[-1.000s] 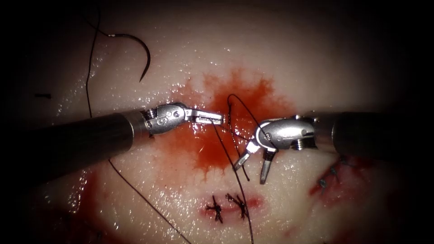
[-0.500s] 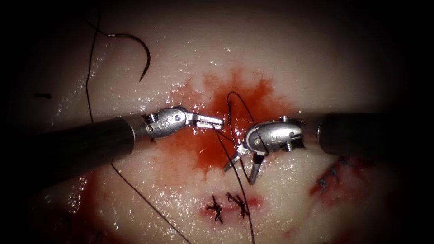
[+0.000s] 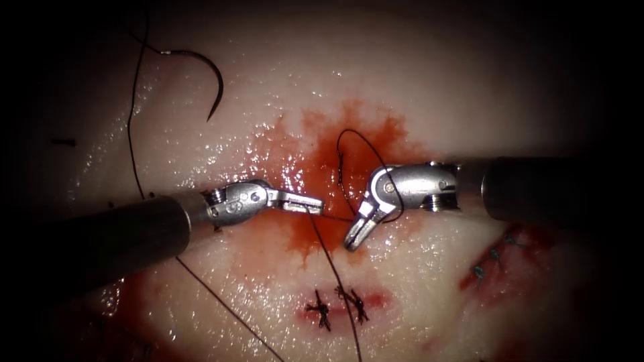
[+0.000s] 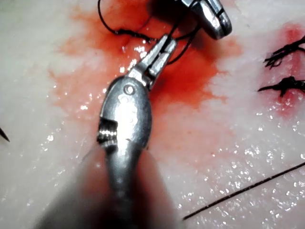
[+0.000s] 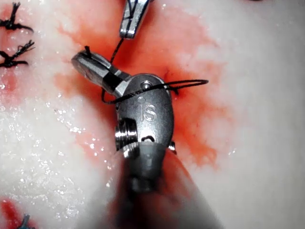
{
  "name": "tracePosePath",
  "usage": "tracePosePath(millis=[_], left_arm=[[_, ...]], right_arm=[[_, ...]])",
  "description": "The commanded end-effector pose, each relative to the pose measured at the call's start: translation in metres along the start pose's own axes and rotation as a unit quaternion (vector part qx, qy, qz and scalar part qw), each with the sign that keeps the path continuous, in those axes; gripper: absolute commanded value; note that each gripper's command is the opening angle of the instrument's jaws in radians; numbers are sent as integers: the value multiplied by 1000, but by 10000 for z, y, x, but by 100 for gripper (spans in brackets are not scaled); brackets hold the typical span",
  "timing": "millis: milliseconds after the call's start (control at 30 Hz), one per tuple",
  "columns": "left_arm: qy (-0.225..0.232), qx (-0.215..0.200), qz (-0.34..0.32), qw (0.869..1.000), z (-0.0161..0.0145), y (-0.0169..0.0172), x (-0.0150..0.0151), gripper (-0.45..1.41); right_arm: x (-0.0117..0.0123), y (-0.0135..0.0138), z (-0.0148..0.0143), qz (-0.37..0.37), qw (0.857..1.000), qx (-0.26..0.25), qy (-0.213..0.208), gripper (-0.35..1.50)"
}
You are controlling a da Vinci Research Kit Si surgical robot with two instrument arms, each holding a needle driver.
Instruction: Wound Closure
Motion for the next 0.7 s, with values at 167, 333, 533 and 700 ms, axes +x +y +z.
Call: tracePosePath(millis=[167,333,533,700], left_arm=[[-20,-10,-10,1000,17,42,6,-45],[-22,-15,-17,999,25,89,32,-45],[-23,-21,-18,999,30,136,70,-45],[-23,-24,-14,999,39,163,102,-45]], right_arm=[[7,27,-13,14,999,-16,24,-35],[-2,44,-24,25,999,-30,26,-35],[-19,60,-44,37,998,-49,22,-35],[-36,74,-66,47,996,-70,19,-35]])
